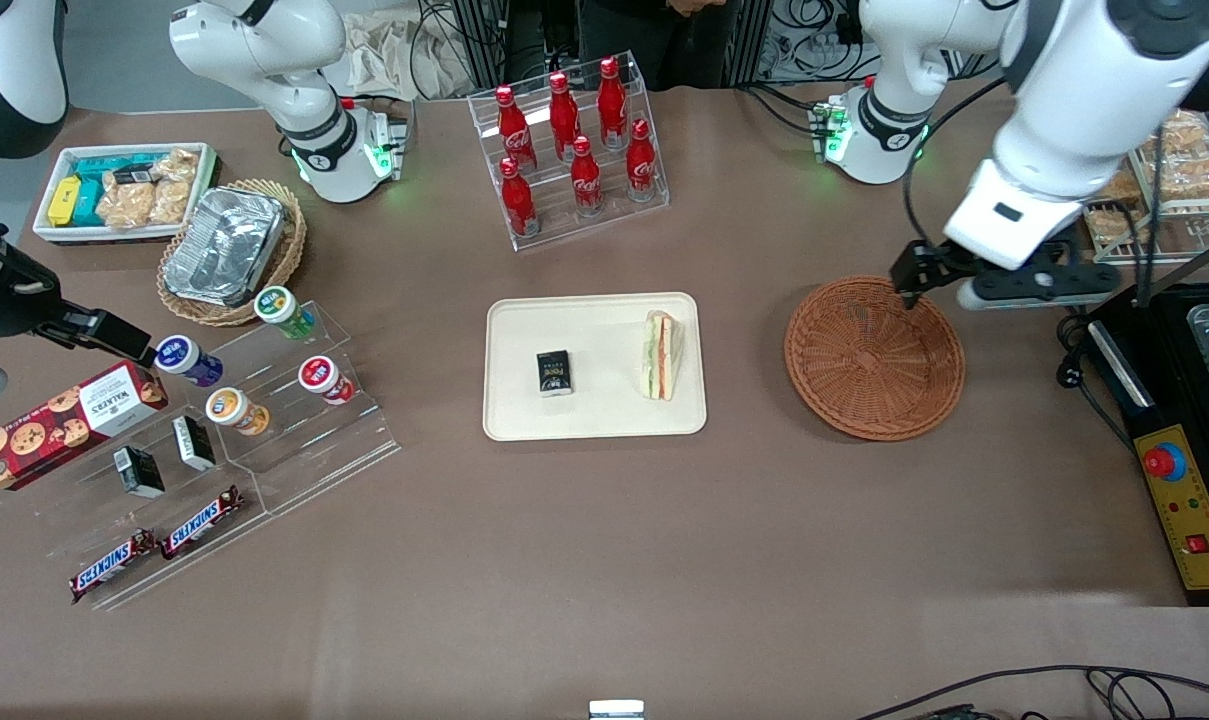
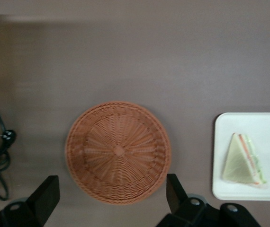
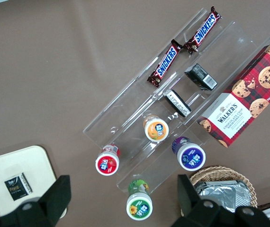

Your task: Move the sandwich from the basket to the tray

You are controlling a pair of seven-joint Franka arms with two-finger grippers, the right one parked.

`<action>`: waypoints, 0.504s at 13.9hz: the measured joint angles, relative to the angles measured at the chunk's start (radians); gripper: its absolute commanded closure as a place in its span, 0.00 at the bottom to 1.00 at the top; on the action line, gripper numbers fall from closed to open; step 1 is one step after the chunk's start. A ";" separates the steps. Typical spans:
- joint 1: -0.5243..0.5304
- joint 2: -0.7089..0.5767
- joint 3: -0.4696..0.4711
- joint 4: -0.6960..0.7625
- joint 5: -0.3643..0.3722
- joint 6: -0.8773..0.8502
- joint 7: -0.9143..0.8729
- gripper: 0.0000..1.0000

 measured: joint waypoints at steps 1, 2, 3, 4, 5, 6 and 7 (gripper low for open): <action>0.026 -0.010 -0.009 -0.007 -0.001 -0.005 0.023 0.00; 0.046 -0.019 -0.016 -0.015 -0.002 -0.008 0.038 0.00; 0.063 -0.025 -0.027 -0.021 -0.003 -0.009 0.050 0.00; 0.075 -0.028 -0.038 -0.026 -0.003 -0.009 0.059 0.00; 0.083 -0.029 -0.047 -0.028 -0.003 -0.009 0.063 0.00; 0.092 -0.028 -0.051 -0.029 -0.003 -0.009 0.070 0.00; 0.103 -0.027 -0.052 -0.027 -0.003 -0.008 0.082 0.00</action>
